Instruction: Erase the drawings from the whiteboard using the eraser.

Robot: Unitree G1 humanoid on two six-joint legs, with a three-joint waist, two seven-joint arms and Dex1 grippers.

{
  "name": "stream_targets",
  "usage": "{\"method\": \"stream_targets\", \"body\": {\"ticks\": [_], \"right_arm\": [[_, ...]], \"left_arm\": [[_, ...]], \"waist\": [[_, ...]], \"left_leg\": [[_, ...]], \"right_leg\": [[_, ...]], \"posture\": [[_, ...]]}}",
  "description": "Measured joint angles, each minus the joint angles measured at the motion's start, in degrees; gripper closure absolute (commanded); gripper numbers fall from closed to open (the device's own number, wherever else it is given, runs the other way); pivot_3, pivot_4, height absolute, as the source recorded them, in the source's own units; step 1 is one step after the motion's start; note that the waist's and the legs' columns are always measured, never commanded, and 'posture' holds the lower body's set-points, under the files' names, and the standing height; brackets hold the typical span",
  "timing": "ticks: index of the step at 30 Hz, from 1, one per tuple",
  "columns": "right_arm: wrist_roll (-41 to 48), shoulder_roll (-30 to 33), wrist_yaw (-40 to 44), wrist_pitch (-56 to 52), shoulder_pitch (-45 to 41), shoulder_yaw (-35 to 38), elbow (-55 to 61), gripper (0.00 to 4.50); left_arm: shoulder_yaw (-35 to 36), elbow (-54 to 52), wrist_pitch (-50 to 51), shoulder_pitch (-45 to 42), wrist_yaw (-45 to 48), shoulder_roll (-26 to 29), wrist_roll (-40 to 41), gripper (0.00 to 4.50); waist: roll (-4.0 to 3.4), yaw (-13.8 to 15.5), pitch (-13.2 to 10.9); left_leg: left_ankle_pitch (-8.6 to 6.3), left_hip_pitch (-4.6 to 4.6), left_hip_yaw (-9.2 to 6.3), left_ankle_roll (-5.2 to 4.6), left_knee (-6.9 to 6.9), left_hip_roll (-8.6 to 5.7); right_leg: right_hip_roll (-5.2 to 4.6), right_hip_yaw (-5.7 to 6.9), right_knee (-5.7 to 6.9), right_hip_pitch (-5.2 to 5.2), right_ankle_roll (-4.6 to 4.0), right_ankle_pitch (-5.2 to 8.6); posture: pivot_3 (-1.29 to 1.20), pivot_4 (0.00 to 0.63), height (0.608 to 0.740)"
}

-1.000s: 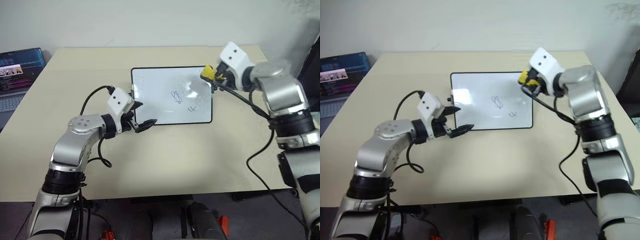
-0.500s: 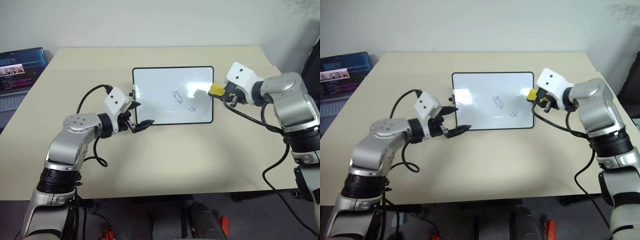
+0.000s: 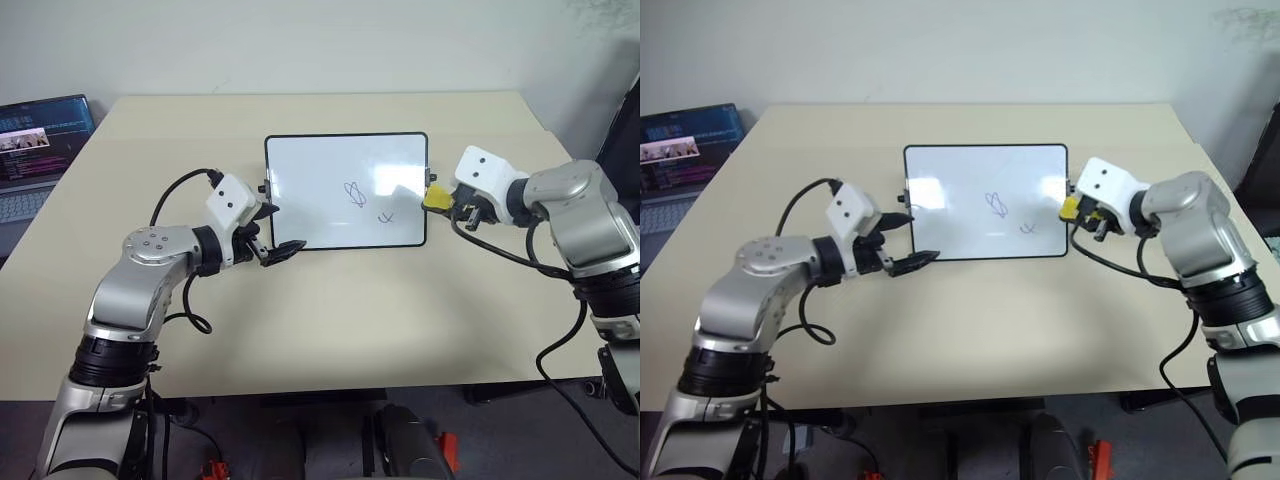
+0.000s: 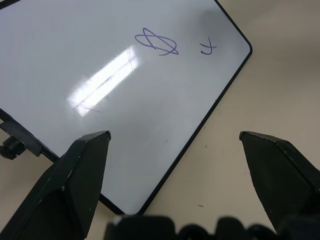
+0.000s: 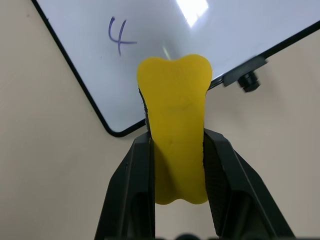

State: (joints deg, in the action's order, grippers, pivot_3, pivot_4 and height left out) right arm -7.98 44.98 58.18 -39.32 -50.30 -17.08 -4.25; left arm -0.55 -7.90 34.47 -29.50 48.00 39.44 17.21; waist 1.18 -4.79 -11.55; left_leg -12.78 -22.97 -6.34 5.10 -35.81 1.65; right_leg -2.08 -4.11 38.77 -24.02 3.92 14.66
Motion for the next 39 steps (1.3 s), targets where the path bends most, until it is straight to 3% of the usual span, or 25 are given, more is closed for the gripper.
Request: {"method": "stream_targets", "body": {"ticks": [14, 17, 21, 39], "right_arm": [[0.76, -3.01, -3.57, -0.65, 0.25, 0.95, -0.67, 3.54], [3.27, -4.01, -6.24, -0.66, 6.46, 6.00, 2.48, 3.54], [4.95, -5.21, -8.85, -0.90, 11.55, 7.51, 5.57, 3.54], [7.18, -10.71, -17.21, 2.96, 10.12, 11.23, 4.40, 3.54]], "left_arm": [[0.06, -0.46, 0.08, 0.72, -0.54, 0.20, 0.02, 0.00], [0.86, -0.86, 0.10, 2.40, -1.31, 0.21, 0.03, 0.00], [1.05, -0.88, 0.19, 3.41, -1.35, 0.34, 0.06, 0.00], [1.04, -0.91, 0.18, 2.71, -1.55, 0.34, 0.21, 0.00]], "waist": [[0.01, 0.01, 0.00], [0.03, 0.14, 0.02], [0.02, 0.19, 0.00], [0.03, 0.07, 0.01]], "left_leg": [[0.00, 0.00, -0.01, 0.00, -0.03, 0.00], [0.00, -0.01, -0.04, 0.00, -0.01, 0.00], [0.00, 0.00, -0.02, 0.00, -0.07, -0.01], [0.01, 0.06, -0.03, 0.00, -0.14, 0.00]], "right_leg": [[0.00, 0.00, 0.02, 0.01, 0.00, 0.00], [0.00, 0.02, -0.01, 0.04, 0.00, 0.00], [-0.01, 0.01, 0.04, 0.04, 0.00, 0.00], [0.00, 0.01, 0.05, 0.14, 0.02, 0.01]], "posture": [[0.00, 0.150, 0.740], [0.00, 0.150, 0.740], [0.00, 0.150, 0.740], [0.00, 0.150, 0.740]]}}
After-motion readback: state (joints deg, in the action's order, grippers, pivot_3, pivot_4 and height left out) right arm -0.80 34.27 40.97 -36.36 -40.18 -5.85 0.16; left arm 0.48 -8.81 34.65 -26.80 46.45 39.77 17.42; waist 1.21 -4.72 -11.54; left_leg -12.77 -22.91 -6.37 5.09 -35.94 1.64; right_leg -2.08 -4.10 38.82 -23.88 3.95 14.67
